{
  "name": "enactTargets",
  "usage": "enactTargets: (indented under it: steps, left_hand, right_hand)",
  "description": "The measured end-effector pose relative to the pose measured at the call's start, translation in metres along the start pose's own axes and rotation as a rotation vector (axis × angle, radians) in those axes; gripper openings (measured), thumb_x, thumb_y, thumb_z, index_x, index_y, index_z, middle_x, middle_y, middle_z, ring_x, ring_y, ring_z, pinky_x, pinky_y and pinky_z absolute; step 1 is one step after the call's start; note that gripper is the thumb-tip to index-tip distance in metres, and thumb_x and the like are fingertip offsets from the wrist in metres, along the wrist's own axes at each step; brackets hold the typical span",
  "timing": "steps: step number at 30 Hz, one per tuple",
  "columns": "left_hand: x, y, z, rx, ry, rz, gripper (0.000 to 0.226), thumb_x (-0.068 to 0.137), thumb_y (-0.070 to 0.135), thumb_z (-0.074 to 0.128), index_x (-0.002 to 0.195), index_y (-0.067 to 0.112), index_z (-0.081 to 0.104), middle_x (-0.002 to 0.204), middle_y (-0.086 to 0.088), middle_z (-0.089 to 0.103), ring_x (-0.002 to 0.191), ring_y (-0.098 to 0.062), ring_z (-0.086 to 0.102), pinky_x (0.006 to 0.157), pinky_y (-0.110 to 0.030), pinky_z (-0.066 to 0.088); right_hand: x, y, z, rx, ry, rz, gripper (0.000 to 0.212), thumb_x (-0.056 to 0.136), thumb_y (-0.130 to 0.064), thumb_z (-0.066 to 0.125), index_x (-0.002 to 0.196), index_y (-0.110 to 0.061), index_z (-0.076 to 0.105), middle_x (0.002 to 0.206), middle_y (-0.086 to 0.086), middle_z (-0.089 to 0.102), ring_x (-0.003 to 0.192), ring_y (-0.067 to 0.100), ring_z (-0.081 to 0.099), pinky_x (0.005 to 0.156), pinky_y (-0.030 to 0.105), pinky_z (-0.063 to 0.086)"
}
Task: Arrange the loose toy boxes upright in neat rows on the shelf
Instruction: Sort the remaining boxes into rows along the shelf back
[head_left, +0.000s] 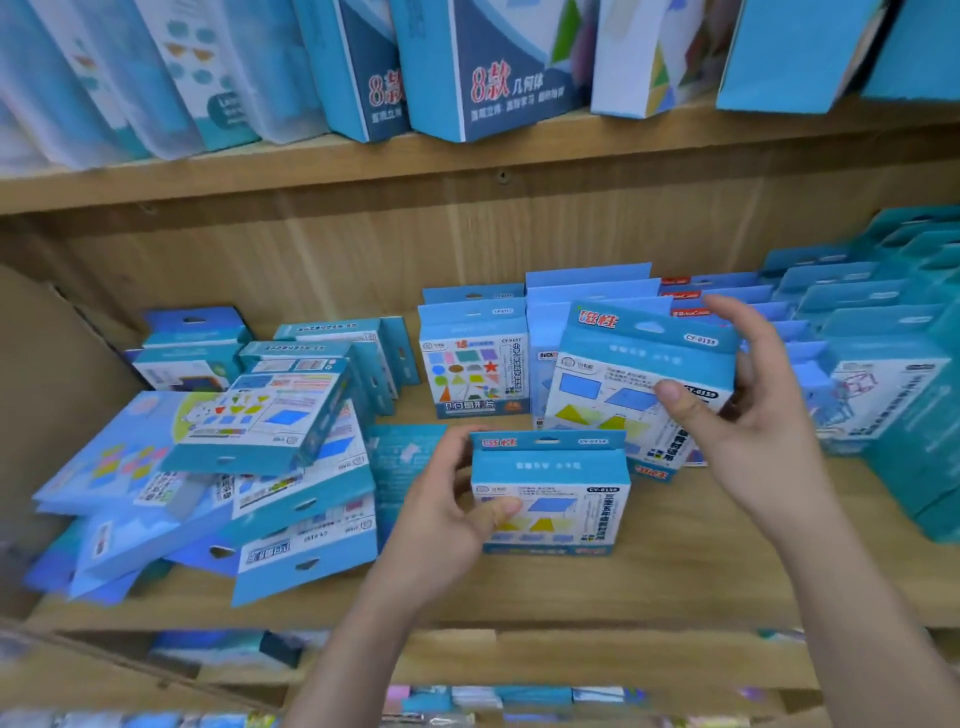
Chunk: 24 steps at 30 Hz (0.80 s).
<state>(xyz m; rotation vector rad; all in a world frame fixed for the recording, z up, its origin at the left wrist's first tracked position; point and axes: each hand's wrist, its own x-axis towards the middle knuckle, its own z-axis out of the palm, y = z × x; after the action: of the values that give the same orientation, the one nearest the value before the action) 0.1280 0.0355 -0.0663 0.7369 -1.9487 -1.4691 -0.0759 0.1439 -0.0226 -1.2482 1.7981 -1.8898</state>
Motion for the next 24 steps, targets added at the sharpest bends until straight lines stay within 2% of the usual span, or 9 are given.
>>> enactTargets:
  steps: [3, 6, 9, 14, 18, 19, 21, 23, 24]
  left_hand:
    - [-0.001, 0.008, -0.006, 0.122, 0.055, 0.053, 0.077, 0.074, 0.002, 0.076, 0.128, 0.042, 0.039, 0.114, 0.012, 0.058, 0.106, 0.002, 0.055, 0.086, -0.012, 0.046]
    - [-0.002, 0.012, -0.011, 0.269, 0.061, 0.133, 0.089, 0.071, 0.007, 0.080, 0.129, 0.056, 0.033, 0.118, 0.024, 0.051, 0.113, -0.002, 0.050, 0.091, -0.013, 0.042]
    - [-0.004, 0.020, -0.012, 0.413, 0.027, 0.174, 0.088, 0.072, 0.012, 0.080, 0.130, 0.057, 0.031, 0.129, 0.028, 0.043, 0.121, 0.004, 0.042, 0.097, -0.015, 0.040]
    - [-0.007, 0.034, -0.036, 0.507, 0.024, 0.244, 0.068, 0.077, 0.032, 0.074, 0.132, 0.048, 0.037, 0.135, 0.024, 0.040, 0.130, -0.002, 0.038, 0.105, -0.031, 0.039]
    - [0.014, 0.061, -0.095, 0.684, 0.173, 0.338, 0.043, 0.080, 0.046, 0.060, 0.122, 0.036, 0.054, 0.121, 0.019, 0.055, 0.115, -0.001, 0.050, 0.097, -0.027, 0.042]
    - [0.025, 0.066, -0.113, 0.761, 0.194, 0.325, 0.040, 0.081, 0.046, 0.060, 0.118, 0.031, 0.058, 0.116, 0.017, 0.058, 0.111, -0.003, 0.052, 0.094, -0.026, 0.042]
    - [0.051, 0.071, -0.147, 0.951, 0.144, 0.257, 0.037, 0.083, 0.044, 0.059, 0.114, 0.024, 0.063, 0.112, 0.009, 0.063, 0.108, -0.011, 0.055, 0.090, -0.024, 0.040]
    - [0.081, 0.070, -0.173, 1.155, -0.021, 0.198, 0.038, 0.085, 0.045, 0.051, 0.113, 0.023, 0.064, 0.117, 0.003, 0.065, 0.111, -0.018, 0.057, 0.090, -0.026, 0.040]
    - [0.095, 0.068, -0.180, 1.244, -0.112, 0.177, 0.036, 0.088, 0.041, 0.049, 0.114, 0.023, 0.064, 0.120, 0.002, 0.064, 0.112, -0.020, 0.057, 0.091, -0.027, 0.040]
  right_hand:
    - [0.007, -0.009, 0.003, -0.116, -0.070, -0.043, 0.066, 0.082, -0.014, 0.070, 0.126, -0.052, 0.039, 0.114, -0.009, 0.064, 0.103, 0.016, 0.063, 0.085, 0.053, 0.052]
    - [0.013, -0.017, 0.005, -0.279, -0.145, -0.067, 0.063, 0.081, -0.021, 0.072, 0.120, -0.056, 0.038, 0.097, -0.024, 0.065, 0.093, 0.003, 0.062, 0.083, 0.041, 0.053]
    - [0.020, -0.028, 0.009, -0.361, -0.197, -0.087, 0.056, 0.080, -0.027, 0.072, 0.112, -0.058, 0.039, 0.093, -0.026, 0.064, 0.089, -0.002, 0.059, 0.077, 0.035, 0.053]
    - [0.035, -0.042, 0.019, -0.346, -0.243, -0.128, 0.041, 0.078, -0.031, 0.073, 0.104, -0.044, 0.043, 0.095, -0.021, 0.065, 0.089, 0.002, 0.061, 0.072, 0.037, 0.055]
    - [0.054, -0.055, 0.036, -0.266, -0.255, -0.142, 0.039, 0.073, -0.033, 0.075, 0.095, -0.040, 0.045, 0.089, -0.022, 0.065, 0.086, -0.007, 0.061, 0.066, 0.015, 0.052]
    - [0.059, -0.057, 0.042, -0.253, -0.258, -0.134, 0.039, 0.072, -0.032, 0.076, 0.094, -0.038, 0.045, 0.089, -0.020, 0.064, 0.084, -0.007, 0.062, 0.066, 0.015, 0.052]
    - [0.068, -0.057, 0.055, -0.244, -0.252, -0.108, 0.039, 0.070, -0.032, 0.078, 0.091, -0.034, 0.044, 0.089, -0.015, 0.065, 0.082, 0.001, 0.065, 0.071, 0.027, 0.056]
    - [0.074, -0.057, 0.069, -0.270, -0.249, -0.086, 0.042, 0.067, -0.037, 0.078, 0.089, -0.034, 0.043, 0.088, -0.008, 0.067, 0.081, 0.016, 0.067, 0.073, 0.045, 0.056]
    - [0.077, -0.057, 0.076, -0.299, -0.250, -0.078, 0.043, 0.064, -0.040, 0.078, 0.089, -0.033, 0.043, 0.087, -0.006, 0.067, 0.081, 0.021, 0.067, 0.073, 0.049, 0.055]
